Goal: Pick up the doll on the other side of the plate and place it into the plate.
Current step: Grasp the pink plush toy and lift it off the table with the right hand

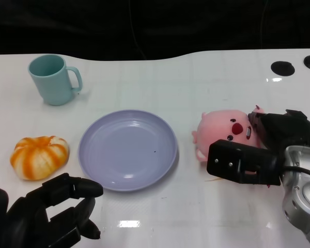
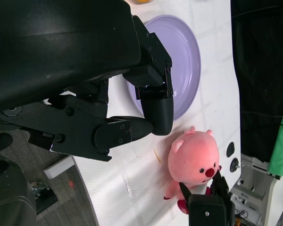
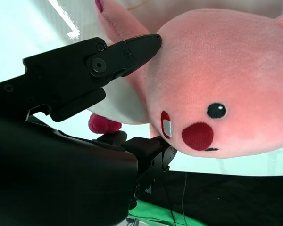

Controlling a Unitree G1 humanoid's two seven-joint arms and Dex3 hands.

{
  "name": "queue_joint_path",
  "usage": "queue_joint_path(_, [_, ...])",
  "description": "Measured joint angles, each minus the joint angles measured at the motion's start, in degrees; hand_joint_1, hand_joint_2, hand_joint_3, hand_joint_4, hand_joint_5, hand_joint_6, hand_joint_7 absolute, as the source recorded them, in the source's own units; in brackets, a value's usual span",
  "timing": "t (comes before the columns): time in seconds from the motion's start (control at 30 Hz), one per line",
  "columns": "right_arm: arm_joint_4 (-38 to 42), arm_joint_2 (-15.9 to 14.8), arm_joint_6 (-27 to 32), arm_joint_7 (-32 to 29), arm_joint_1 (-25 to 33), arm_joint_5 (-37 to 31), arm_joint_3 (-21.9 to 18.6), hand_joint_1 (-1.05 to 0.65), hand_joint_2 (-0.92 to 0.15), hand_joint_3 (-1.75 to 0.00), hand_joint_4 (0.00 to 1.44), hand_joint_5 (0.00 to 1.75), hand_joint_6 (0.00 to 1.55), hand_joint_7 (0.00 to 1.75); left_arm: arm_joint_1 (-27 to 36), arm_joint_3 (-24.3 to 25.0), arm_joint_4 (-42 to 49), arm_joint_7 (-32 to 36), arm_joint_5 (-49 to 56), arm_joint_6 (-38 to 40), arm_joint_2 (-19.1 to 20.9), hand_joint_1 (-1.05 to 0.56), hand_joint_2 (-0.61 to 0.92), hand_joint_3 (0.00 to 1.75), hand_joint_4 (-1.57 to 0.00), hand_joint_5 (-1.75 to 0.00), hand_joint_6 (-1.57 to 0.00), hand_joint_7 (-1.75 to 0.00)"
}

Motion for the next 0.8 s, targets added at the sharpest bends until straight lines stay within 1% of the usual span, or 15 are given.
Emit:
queue_joint_path(0.13, [5.3, 0.68, -1.15, -2.1, -2.3, 1.23, 0.39, -0.58, -0.9, -0.01, 0.23, 0.5, 0.49, 0.02, 0.01, 0.08, -0.54, 0.01, 0.0, 0.04, -0.01, -0.26, 0.92, 0.51, -0.58, -1.62, -0.59, -1.2])
queue_joint_path(0.23, [9.4, 1.11, -2.11, -2.57, -4.6, 2.44, 0.58, -0.6, -0.91, -0.01, 0.27, 0.46, 0.54, 0.04, 0.0, 0.11, -0.56, 0.0, 0.04, 0.04, 0.0, -0.26, 0.92, 0.52, -0.58, -1.62, -0.59, -1.2])
queue_joint_path(0.43, [19.34, 1.98, -5.26, -3.38, -10.47, 5.06, 1.57, -0.63, -0.92, -0.01, 0.31, 0.4, 0.55, 0.02, -0.19, 0.23, -0.41, 0.0, 0.09, 0.02, 0.0, -0.26, 0.92, 0.51, -0.58, -1.63, -0.59, -1.19])
queue_joint_path(0.5, [22.67, 2.37, -6.3, -4.15, -12.27, 5.96, 1.89, -0.63, -0.92, -0.01, 0.34, 0.37, 0.58, 0.02, -0.29, 0.28, -0.16, 0.0, 0.1, 0.01, 0.0, -0.26, 0.92, 0.51, -0.57, -1.63, -0.59, -1.19])
queue_joint_path(0.57, [25.85, 2.84, -7.31, -4.97, -13.86, 7.11, 2.03, -0.59, -0.92, 0.0, 0.42, 0.32, 0.68, 0.04, -0.32, 0.25, -0.09, 0.0, 0.18, 0.01, 0.02, -0.26, 0.92, 0.5, -0.56, -1.64, -0.58, -1.19])
queue_joint_path(0.63, [29.31, 3.22, -8.69, -5.58, -15.59, 8.11, 2.23, -0.5, -0.91, 0.0, 0.54, 0.25, 0.79, 0.04, -0.29, 0.1, -0.1, -0.01, 0.39, 0.0, 0.05, -0.26, 0.92, 0.5, -0.55, -1.65, -0.57, -1.2])
queue_joint_path(0.67, [31.07, 3.32, -9.48, -5.96, -16.53, 8.46, 2.56, -0.45, -0.91, 0.0, 0.59, 0.25, 0.79, 0.03, -0.27, -0.02, -0.11, -0.01, 0.49, 0.0, 0.06, -0.26, 0.92, 0.5, -0.55, -1.65, -0.57, -1.2])
queue_joint_path(0.7, [32.67, 3.38, -10.21, -6.28, -17.31, 8.48, 3.07, -0.39, -0.92, -0.01, 0.65, 0.36, 0.73, 0.02, -0.23, -0.16, -0.17, 0.0, 0.56, 0.0, 0.06, -0.26, 0.92, 0.49, -0.55, -1.65, -0.58, -1.2])
queue_joint_path(0.73, [34.33, 3.51, -10.78, -6.74, -18.16, 8.44, 3.83, -0.33, -0.92, -0.03, 0.69, 0.79, 0.65, 0.01, -0.19, -0.31, -0.26, 0.01, 0.65, 0.0, 0.04, -0.26, 0.92, 0.48, -0.55, -1.65, -0.58, -1.21])
queue_joint_path(0.77, [35.82, 3.7, -11.15, -7.26, -18.91, 8.45, 4.47, -0.31, -0.92, -0.04, 0.71, 0.98, 0.62, 0.01, -0.17, -0.43, -0.38, 0.01, 0.67, 0.0, -0.01, -0.26, 0.92, 0.48, -0.55, -1.65, -0.58, -1.21])
queue_joint_path(0.8, [37.14, 3.96, -11.48, -7.83, -19.54, 8.47, 4.85, -0.29, -0.92, -0.05, 0.71, 1.07, 0.61, 0.01, -0.16, -0.52, -0.53, 0.02, 0.68, 0.0, -0.08, -0.26, 0.92, 0.48, -0.56, -1.64, -0.58, -1.21])
